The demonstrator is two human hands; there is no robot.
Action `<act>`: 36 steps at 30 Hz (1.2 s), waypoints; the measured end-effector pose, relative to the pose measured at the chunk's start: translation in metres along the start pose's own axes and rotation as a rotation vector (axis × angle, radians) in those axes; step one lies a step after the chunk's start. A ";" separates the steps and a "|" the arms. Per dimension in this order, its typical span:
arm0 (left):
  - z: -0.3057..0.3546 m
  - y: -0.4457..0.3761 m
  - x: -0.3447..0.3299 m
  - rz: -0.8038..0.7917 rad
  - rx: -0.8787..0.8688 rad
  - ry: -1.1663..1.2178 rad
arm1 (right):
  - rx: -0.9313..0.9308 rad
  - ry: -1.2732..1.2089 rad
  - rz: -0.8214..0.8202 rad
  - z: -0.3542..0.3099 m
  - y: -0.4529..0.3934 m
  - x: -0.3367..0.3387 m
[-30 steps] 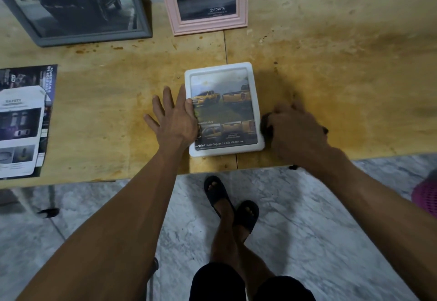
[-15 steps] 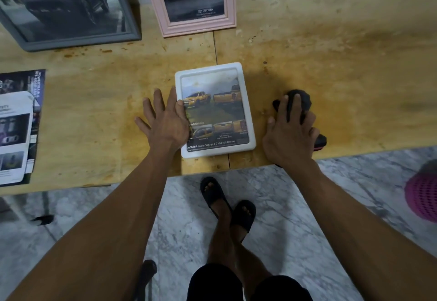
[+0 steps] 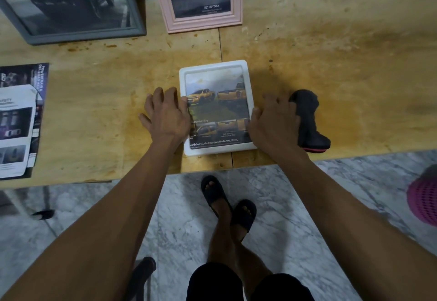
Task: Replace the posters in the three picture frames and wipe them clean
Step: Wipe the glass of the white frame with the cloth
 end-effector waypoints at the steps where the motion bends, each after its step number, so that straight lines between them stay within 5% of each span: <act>1: 0.002 0.002 0.004 0.049 0.010 0.031 | -0.029 -0.091 -0.043 -0.003 -0.003 -0.005; 14: 0.015 0.017 0.004 0.074 0.206 0.277 | -0.224 -0.447 -0.118 -0.012 -0.011 -0.027; 26: 0.053 0.022 0.061 -0.003 0.361 0.850 | -0.354 -0.780 -0.164 -0.018 -0.005 0.033; 36: 0.146 0.013 0.097 -0.251 0.119 0.847 | -0.211 -0.637 -0.031 0.004 -0.030 0.143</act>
Point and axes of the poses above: each hand's wrist, its own y-axis away from the middle knuckle, its own x-axis out of the back of the hand, z = x × y, the point moved 5 cm from there along -y, towards the middle knuckle, and after that the axes turned 8 degrees about y, right-handed, at the moved point
